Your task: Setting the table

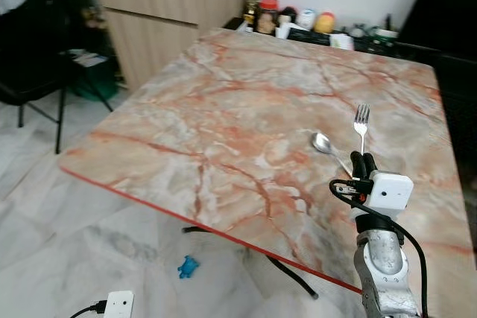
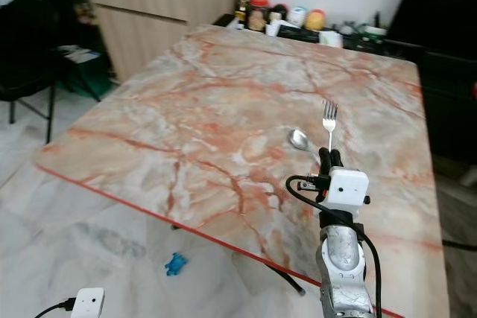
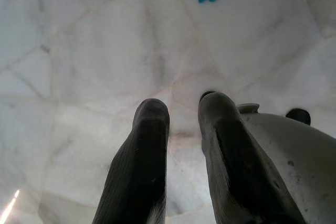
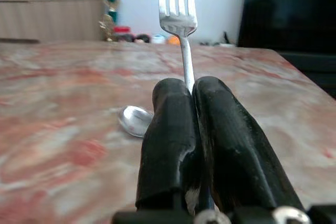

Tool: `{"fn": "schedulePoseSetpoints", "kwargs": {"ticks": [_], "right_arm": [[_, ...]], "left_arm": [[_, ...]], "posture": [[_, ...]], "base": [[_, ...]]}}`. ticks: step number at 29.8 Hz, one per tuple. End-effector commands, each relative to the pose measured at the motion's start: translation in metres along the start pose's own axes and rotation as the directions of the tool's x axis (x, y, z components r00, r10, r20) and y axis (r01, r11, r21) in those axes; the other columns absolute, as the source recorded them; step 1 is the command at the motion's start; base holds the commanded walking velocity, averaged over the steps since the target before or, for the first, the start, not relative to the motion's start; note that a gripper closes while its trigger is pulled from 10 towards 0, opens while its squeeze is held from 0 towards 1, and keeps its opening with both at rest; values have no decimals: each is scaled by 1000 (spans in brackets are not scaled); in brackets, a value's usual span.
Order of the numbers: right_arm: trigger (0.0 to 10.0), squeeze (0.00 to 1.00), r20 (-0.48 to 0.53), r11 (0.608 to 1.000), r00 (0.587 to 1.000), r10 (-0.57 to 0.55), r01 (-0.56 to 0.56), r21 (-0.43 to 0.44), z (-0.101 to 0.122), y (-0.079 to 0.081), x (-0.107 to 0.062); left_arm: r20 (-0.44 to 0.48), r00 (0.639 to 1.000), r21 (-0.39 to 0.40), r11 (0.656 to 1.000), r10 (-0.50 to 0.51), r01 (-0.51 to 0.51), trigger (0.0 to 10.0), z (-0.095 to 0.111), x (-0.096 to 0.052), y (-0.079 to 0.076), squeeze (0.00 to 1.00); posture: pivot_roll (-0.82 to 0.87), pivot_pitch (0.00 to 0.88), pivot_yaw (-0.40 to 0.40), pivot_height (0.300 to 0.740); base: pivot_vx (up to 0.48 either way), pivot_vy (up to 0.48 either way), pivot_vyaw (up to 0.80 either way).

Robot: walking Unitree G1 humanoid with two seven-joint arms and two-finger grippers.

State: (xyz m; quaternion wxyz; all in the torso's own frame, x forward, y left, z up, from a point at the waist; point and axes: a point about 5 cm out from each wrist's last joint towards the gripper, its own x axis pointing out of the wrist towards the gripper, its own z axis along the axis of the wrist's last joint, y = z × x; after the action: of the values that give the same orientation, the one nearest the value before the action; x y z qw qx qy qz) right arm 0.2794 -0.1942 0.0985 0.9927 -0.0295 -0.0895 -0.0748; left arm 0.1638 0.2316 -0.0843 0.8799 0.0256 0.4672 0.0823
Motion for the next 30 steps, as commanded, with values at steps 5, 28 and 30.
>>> {"fn": "schedulePoseSetpoints", "kwargs": {"ticks": [5, 28, 30], "right_arm": [[10000, 0, 10, 1000, 1000, 3, -3, 4, 4, 0, 3], [10000, 0, 64, 1000, 998, 22, -22, 2, 14, 1, 6], [10000, 0, 65, 1000, 998, 21, -21, 2, 14, 1, 6]], "left_arm": [[-4, 1000, -4, 1000, 11, -11, 10000, -3, -1, 6, 0], [60, 998, -12, 1000, 4, -4, 10000, 14, 2, -1, 0], [64, 998, -12, 1000, 4, -3, 10000, 15, 2, -1, 0]], "posture": [[92, 0, -55, 740], [93, 0, -58, 740], [95, 0, -59, 740]], "base": [[0, 0, -788], [0, 0, -514], [0, 0, 0]]}}
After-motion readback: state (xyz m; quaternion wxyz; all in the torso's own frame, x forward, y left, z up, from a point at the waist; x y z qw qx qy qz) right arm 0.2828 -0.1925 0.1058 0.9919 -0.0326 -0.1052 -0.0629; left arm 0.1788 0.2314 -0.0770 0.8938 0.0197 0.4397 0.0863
